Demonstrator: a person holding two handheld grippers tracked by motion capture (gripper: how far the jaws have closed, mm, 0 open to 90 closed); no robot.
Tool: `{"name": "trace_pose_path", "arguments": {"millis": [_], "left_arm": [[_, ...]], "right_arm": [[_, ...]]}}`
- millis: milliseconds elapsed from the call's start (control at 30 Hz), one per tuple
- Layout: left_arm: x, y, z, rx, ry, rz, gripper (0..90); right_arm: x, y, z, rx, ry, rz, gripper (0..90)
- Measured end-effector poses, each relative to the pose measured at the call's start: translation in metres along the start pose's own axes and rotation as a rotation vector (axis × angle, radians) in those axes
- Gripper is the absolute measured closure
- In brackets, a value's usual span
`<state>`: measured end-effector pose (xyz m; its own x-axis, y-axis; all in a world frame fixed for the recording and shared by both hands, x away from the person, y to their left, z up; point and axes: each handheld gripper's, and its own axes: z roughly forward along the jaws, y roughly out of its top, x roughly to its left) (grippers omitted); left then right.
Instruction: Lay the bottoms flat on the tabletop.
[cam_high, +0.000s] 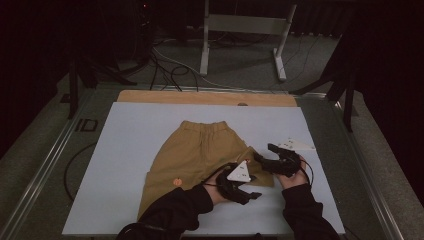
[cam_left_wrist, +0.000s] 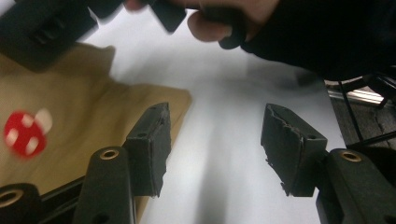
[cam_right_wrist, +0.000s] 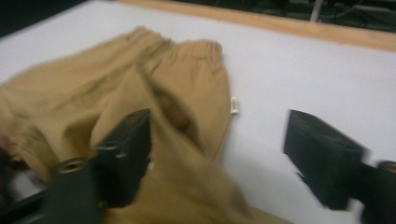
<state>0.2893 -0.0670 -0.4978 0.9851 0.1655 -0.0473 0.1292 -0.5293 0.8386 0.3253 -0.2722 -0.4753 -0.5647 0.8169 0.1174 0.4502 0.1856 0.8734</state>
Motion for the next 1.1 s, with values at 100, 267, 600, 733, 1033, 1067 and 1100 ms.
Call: {"name": "trace_pose_path", "arguments": {"millis": [100, 267, 600, 733, 1033, 1067, 1100], "left_arm": [[-0.003, 0.003, 0.018, 0.016, 0.006, -0.008, 43.2], [-0.001, 0.007, 0.045, 0.079, 0.063, -0.004, 45.9], [0.001, 0.012, 0.066, 0.169, 0.158, 0.010, 61.0], [-0.002, 0.013, 0.063, 0.181, 0.163, 0.013, 85.2], [-0.015, 0.025, 0.026, 0.104, 0.109, 0.027, 90.0], [-0.016, 0.026, 0.025, 0.105, 0.111, 0.040, 90.0], [-0.015, 0.026, 0.026, 0.105, 0.117, 0.040, 90.0]], "right_arm": [[-0.005, 0.000, -0.013, -0.023, 0.002, 0.023, 13.1], [-0.011, -0.002, -0.027, -0.048, -0.012, 0.033, 13.6], [-0.013, -0.005, -0.025, -0.032, -0.020, 0.032, 14.1], [-0.013, -0.005, -0.024, -0.028, -0.022, 0.030, 14.2], [-0.007, -0.001, -0.024, -0.006, 0.007, -0.003, 14.6], [-0.006, -0.001, -0.025, -0.002, 0.005, -0.015, 14.6], [-0.006, 0.000, -0.026, 0.002, 0.007, -0.015, 14.6]]}}
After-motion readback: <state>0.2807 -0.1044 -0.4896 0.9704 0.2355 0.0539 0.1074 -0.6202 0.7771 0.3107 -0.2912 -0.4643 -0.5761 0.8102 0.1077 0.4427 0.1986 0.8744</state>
